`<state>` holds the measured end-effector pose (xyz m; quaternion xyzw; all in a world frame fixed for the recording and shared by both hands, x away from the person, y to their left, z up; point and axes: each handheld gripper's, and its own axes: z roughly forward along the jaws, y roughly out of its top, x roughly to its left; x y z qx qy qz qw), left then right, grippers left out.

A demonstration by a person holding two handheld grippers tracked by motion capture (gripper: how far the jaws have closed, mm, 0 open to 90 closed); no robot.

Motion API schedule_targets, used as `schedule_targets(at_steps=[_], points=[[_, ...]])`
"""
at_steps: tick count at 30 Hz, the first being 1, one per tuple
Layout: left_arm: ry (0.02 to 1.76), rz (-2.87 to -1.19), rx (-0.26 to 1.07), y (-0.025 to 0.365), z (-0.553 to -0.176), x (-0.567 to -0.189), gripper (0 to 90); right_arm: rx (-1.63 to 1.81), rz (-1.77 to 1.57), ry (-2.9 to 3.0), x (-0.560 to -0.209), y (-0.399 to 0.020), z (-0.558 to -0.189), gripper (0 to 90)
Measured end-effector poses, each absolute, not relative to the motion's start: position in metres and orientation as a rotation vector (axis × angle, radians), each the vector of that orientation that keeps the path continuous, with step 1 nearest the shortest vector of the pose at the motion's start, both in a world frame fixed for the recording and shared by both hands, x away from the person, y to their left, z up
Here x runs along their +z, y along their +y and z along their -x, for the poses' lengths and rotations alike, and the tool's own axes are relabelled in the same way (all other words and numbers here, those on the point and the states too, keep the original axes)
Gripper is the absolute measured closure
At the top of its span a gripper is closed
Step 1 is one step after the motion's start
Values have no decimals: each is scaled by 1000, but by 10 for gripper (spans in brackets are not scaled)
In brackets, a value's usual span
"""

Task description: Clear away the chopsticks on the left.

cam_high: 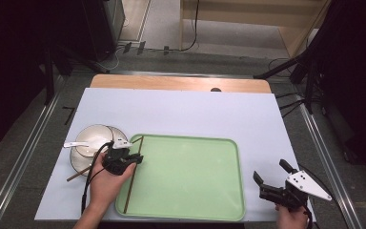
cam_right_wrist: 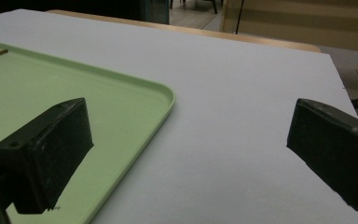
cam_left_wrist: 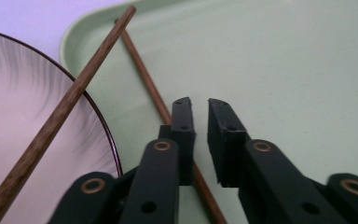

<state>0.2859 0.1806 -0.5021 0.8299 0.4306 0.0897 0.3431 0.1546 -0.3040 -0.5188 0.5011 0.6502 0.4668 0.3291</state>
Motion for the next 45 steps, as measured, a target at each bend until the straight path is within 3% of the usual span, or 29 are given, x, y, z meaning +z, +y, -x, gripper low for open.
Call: schedule_targets(at_steps=[5,20,28,45], points=[[1067,-2130,232,190,-279,-493,659,1224,-1317,1697,-519,-305,-154,0],[1041,-2086,309,263,-257,-469,576,1220,-1314,1699,-519,-303,-155,0],[1013,-2059,281,298,-249,-462,498,1217,-1311,1702,-518,-303,-154,0],[1122,-2231,276,318,-263,-485,641,1215,-1316,1705,-519,-302,-155,0]])
